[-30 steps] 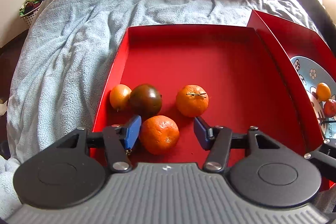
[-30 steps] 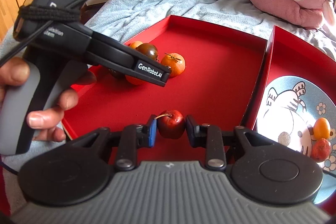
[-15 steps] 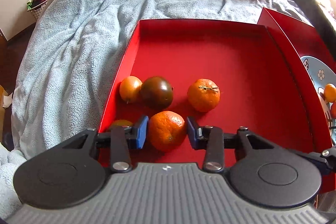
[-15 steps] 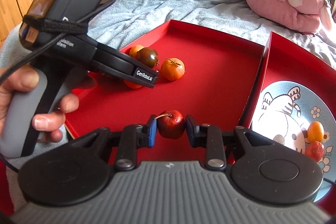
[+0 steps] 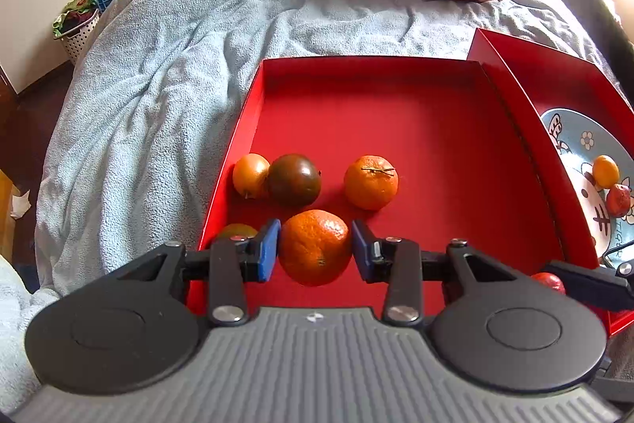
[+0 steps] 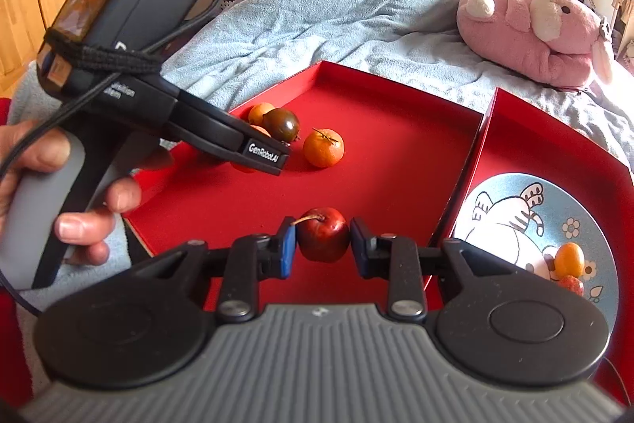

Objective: Organize fruits
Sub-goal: 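Carry the apple and tangerine onto the blue plate and release both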

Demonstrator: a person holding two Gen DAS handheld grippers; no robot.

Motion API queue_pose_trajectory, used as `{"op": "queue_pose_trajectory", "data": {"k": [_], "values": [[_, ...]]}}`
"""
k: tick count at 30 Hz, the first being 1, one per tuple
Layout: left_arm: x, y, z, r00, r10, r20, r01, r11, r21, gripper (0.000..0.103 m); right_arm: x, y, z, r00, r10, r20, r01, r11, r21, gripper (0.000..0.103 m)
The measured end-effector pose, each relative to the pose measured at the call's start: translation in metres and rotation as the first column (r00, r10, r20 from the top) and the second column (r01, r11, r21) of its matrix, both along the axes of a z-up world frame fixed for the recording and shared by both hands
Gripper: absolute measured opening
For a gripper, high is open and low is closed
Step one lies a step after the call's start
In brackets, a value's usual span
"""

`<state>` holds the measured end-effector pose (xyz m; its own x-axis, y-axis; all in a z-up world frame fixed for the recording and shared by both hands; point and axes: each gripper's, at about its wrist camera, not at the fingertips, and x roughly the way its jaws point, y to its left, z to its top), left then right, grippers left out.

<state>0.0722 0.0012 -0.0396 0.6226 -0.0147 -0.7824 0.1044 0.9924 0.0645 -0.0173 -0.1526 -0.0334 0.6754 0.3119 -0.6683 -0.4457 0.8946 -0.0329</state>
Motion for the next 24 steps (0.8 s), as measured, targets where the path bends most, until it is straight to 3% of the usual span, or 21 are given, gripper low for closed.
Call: {"op": "queue_pose_trajectory", "data": {"k": [11,18,24], "values": [[-0.021,-0.022,0.040,0.997,-0.041,0.070,0.042,0.999,-0.012,0.045,-0.020,-0.019,0.019,0.997,-0.034,0.069,0.033,0.999,0.013,0.033],[-0.029,-0.067,0.069,0.982,-0.148,0.115,0.153,0.988,-0.031,0.045,-0.026,-0.050,0.027,0.988,-0.117,0.101,0.115,0.993,0.022,0.033],[-0.027,-0.117,0.072,0.962,-0.251,0.110,0.257,0.965,-0.044,0.045,-0.019,-0.091,0.019,0.967,-0.237,0.097,0.237,0.971,0.018,0.033]]}}
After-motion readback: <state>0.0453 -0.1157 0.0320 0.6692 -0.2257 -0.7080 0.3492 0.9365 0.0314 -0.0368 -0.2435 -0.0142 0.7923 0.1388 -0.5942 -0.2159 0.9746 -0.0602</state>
